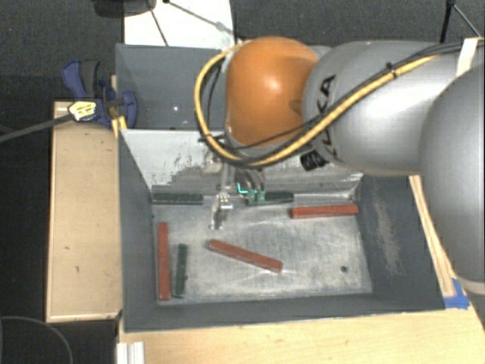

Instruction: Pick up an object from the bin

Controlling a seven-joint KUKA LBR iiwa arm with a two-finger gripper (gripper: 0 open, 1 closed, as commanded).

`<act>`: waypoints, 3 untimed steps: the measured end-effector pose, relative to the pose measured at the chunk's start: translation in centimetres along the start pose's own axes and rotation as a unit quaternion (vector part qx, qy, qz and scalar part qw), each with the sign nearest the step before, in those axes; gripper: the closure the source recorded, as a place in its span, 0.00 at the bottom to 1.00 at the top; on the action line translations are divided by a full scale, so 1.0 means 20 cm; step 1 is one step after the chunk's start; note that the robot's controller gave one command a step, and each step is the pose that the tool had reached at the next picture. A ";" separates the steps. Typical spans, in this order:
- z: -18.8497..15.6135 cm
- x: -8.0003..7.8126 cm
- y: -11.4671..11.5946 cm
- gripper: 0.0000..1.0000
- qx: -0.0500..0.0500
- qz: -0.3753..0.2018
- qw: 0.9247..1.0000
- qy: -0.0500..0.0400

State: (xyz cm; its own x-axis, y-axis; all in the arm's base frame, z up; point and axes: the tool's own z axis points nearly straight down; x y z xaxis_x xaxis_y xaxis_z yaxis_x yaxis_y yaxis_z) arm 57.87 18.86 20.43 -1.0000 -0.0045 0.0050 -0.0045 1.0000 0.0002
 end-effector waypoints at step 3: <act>0.46 0.28 -0.11 0.00 0.000 -0.010 1.000 -0.003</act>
Offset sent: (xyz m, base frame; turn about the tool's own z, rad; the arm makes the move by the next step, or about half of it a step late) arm -0.0710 -0.0370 -0.1335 0.1447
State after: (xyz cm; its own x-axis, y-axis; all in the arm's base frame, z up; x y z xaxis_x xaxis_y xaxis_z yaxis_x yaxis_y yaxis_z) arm 52.19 16.61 11.35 -0.9997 -0.0247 -0.0011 -0.0247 0.9997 0.0004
